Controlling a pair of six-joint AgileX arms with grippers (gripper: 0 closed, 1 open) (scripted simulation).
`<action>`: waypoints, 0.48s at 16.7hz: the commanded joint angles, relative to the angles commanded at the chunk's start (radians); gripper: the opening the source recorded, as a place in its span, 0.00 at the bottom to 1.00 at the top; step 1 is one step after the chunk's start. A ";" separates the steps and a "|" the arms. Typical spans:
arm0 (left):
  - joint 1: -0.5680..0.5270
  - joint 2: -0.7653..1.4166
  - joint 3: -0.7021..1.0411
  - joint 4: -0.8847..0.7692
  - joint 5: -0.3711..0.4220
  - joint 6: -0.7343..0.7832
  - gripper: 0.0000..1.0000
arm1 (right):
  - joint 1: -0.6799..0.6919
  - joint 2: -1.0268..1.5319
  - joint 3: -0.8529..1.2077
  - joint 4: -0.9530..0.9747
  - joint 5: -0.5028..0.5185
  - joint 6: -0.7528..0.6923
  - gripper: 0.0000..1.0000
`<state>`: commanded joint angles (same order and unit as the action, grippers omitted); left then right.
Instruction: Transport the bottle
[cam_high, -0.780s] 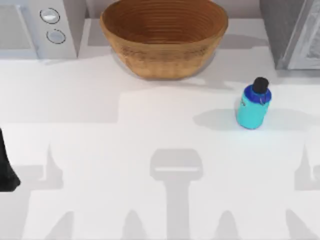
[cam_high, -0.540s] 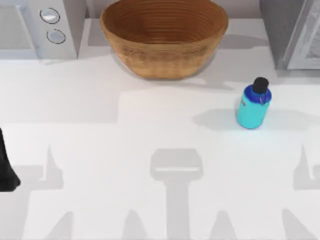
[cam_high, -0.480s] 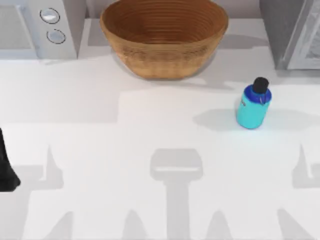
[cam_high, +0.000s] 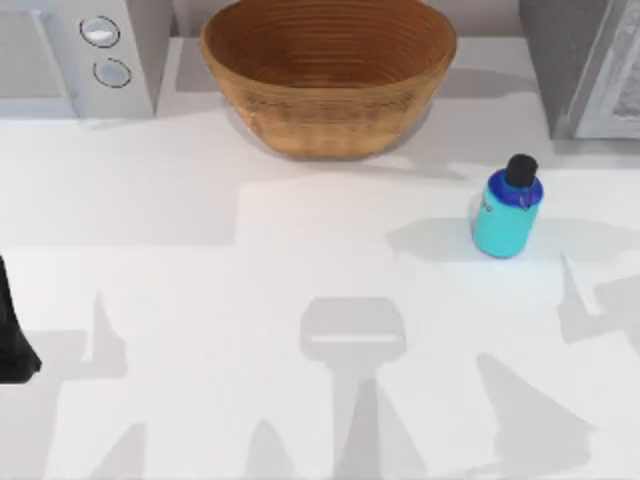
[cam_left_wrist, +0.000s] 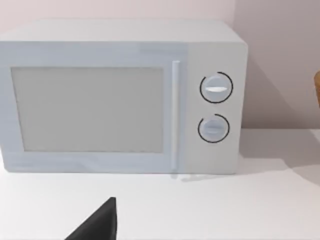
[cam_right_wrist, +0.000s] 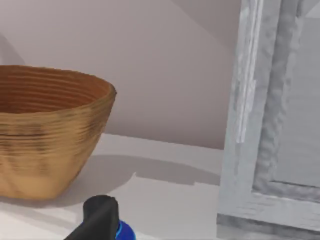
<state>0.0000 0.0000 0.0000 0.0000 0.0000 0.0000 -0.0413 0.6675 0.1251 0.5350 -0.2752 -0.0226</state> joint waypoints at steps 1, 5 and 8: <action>0.000 0.000 0.000 0.000 0.000 0.000 1.00 | -0.007 0.108 0.014 0.076 -0.039 -0.006 1.00; 0.000 0.000 0.000 0.000 0.000 0.000 1.00 | -0.038 0.554 0.067 0.390 -0.203 -0.035 1.00; 0.000 0.000 0.000 0.000 0.000 0.000 1.00 | -0.058 0.872 0.108 0.618 -0.322 -0.056 1.00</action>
<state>0.0000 0.0000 0.0000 0.0000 0.0000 0.0000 -0.0989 1.5391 0.2332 1.1531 -0.5974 -0.0782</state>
